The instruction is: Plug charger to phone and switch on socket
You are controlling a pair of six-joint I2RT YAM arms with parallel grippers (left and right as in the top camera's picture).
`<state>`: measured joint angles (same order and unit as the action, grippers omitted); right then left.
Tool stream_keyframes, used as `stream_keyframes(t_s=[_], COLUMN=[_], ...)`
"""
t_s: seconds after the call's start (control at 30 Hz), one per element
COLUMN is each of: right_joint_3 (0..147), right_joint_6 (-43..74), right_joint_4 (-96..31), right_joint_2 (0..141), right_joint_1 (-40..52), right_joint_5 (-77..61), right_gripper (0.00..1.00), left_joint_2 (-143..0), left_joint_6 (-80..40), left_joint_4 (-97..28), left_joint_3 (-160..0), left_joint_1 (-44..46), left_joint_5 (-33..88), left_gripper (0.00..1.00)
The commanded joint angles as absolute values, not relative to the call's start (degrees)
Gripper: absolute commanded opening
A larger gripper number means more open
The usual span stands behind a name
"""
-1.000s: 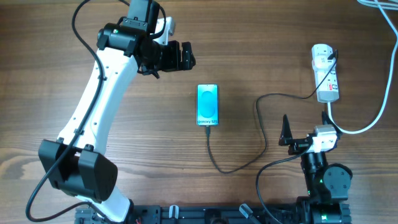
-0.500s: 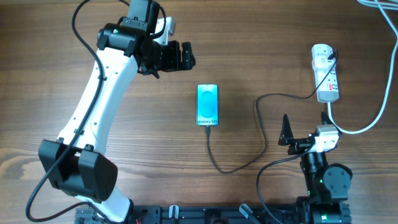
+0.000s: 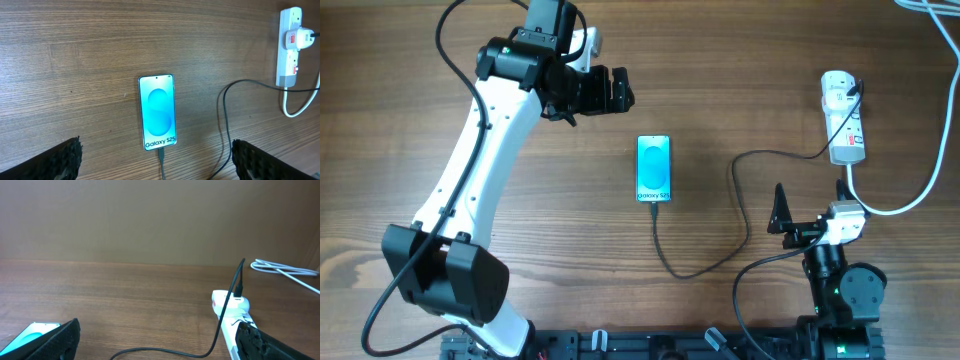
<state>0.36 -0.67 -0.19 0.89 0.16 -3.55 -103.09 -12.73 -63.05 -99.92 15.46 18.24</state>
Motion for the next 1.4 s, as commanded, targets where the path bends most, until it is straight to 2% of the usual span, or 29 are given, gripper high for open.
stream_keyframes(t_s=[0.0,0.57,0.87,1.17,1.37], right_joint_3=[0.30,0.30,0.30,0.30,0.30], right_joint_6=[0.19,0.16,0.19,0.19,0.16], right_joint_4=[-0.01,-0.01,0.01,-0.01,-0.01], right_joint_2=[0.21,0.21,0.21,0.21,0.21], right_joint_1=[-0.08,-0.08,-0.08,-0.08,-0.08], right_joint_5=[-3.16,-3.16,-3.16,-3.16,-3.16], right_gripper=[1.00,1.00,1.00,1.00,1.00], left_joint_2=[-103.22,-103.15,-96.40,-85.84,-79.24], left_joint_6=[-12.38,-12.36,-12.38,-12.32,-12.21], left_joint_4=[-63.07,-63.88,-66.67,-60.05,-61.04], left_joint_3=[-99.77,-99.77,-97.91,-81.95,-74.13], left_joint_1=[15.49,15.53,15.64,15.57,15.49], left_joint_5=[17.91,17.80,11.03,4.14,2.35], left_gripper=[1.00,1.00,1.00,1.00,1.00])
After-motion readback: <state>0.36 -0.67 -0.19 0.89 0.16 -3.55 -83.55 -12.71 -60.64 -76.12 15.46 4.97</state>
